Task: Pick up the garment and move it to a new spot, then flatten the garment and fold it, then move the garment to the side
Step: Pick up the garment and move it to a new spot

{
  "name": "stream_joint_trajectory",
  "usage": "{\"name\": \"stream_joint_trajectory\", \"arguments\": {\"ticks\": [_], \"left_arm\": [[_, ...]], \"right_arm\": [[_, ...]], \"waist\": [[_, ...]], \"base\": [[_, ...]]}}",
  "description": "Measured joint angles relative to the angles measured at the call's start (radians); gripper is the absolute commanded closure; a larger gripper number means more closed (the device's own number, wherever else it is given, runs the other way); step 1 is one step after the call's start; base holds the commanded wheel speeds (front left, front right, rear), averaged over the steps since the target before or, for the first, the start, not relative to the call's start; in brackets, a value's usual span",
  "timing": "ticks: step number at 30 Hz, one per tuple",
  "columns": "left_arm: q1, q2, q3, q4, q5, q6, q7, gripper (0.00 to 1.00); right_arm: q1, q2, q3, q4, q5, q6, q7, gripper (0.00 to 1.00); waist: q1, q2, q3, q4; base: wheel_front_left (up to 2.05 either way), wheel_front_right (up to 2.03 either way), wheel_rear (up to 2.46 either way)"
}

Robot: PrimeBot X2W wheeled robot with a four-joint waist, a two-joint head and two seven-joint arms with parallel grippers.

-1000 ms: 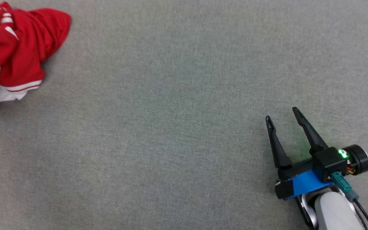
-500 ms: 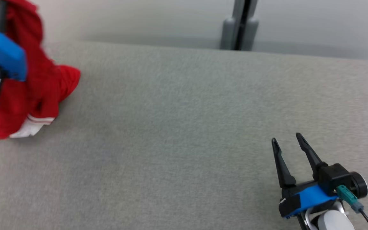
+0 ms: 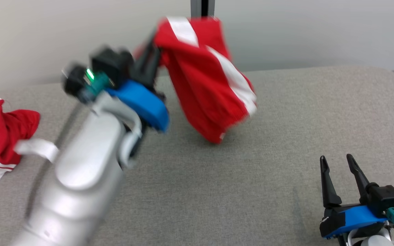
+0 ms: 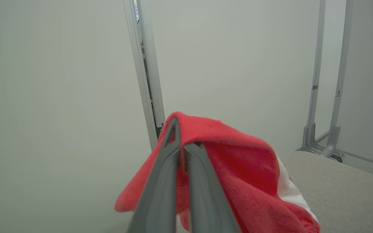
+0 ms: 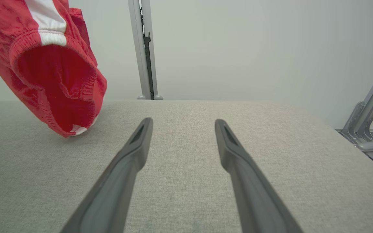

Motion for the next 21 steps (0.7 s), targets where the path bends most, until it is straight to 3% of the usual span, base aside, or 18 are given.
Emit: {"name": "stream_joint_trajectory", "arguments": {"ticks": [4,8,14,21], "left_arm": [[0.175,-0.068,-0.054,0.051,-0.021,0.012,-0.046,1.0],[0.321,-0.091,-0.116,0.152,0.004,0.025,-0.092,1.0],[0.43,-0.073,-0.13,0.224,0.049,0.059,-0.131,1.0],[0.535,-0.058,-0.043,0.137,0.066,0.092,-0.134,1.0]], "right_arm": [[-0.007,0.001,-0.001,-0.002,0.004,0.0,0.0,0.0],[-0.017,0.0,-0.013,-0.005,0.007,0.0,0.0,0.0],[-0.022,0.0,-0.02,-0.006,0.007,0.0,0.0,0.0],[-0.028,0.0,-0.002,0.002,0.007,0.0,0.0,0.0]], "waist": [[0.0003,0.0,0.033,-0.016],[0.0003,0.0,0.06,-0.019],[0.0002,0.0,0.081,0.0],[0.0003,0.0,0.075,0.034]], "base": [[0.0,0.0,0.0],[0.0,0.0,0.0],[0.0,0.0,0.0],[0.0,0.0,0.0]]}}
